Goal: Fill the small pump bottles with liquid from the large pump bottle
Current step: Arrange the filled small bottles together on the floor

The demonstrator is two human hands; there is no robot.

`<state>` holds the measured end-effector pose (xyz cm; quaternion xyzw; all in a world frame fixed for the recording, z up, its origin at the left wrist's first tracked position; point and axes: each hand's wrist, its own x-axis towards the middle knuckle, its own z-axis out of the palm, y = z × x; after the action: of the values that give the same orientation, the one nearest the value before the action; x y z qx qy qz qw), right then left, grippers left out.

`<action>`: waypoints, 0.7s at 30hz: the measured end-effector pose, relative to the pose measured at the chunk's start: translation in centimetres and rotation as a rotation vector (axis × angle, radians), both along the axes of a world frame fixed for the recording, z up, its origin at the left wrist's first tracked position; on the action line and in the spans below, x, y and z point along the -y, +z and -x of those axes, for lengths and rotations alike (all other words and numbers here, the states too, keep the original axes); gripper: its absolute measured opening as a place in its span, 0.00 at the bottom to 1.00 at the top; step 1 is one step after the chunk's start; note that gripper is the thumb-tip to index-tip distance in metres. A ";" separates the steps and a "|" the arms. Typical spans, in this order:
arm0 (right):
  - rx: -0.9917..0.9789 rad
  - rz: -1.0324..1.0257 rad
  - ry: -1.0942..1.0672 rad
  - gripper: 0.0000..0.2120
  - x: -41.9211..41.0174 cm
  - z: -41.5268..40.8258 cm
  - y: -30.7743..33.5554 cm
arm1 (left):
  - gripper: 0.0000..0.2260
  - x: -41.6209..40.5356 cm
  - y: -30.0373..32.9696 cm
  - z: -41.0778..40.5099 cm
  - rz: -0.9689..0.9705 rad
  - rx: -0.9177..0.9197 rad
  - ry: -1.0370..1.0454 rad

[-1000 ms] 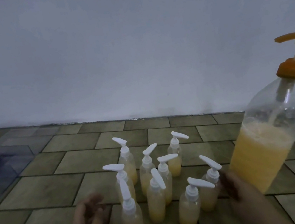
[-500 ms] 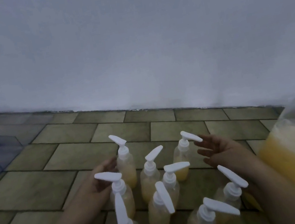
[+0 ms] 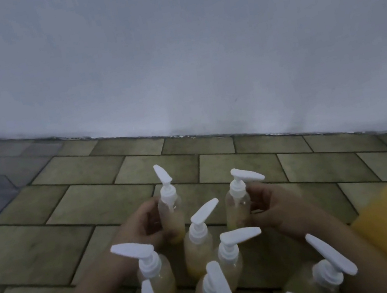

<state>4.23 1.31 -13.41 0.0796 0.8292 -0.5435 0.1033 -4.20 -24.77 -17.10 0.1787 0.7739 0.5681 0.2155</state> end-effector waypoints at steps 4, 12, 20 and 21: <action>-0.038 0.070 -0.008 0.23 0.0 1.7 -0.4 | 0.22 -1.3 0.5 1.1 -0.003 0.012 0.008; -0.035 0.100 -0.037 0.25 0.6 5.1 -1.0 | 0.23 -3.2 0.6 3.2 -0.021 -0.032 -0.040; -0.014 0.074 -0.031 0.31 0.8 5.3 -0.7 | 0.25 -3.2 0.3 4.1 -0.016 -0.034 -0.083; -0.008 0.075 -0.035 0.34 0.7 5.0 -0.8 | 0.27 -3.0 0.3 4.1 -0.020 -0.020 -0.087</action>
<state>-0.78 0.65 -14.20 0.0881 0.8071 -0.5763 0.0935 -8.29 -21.81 -16.85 0.2200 0.7618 0.5641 0.2304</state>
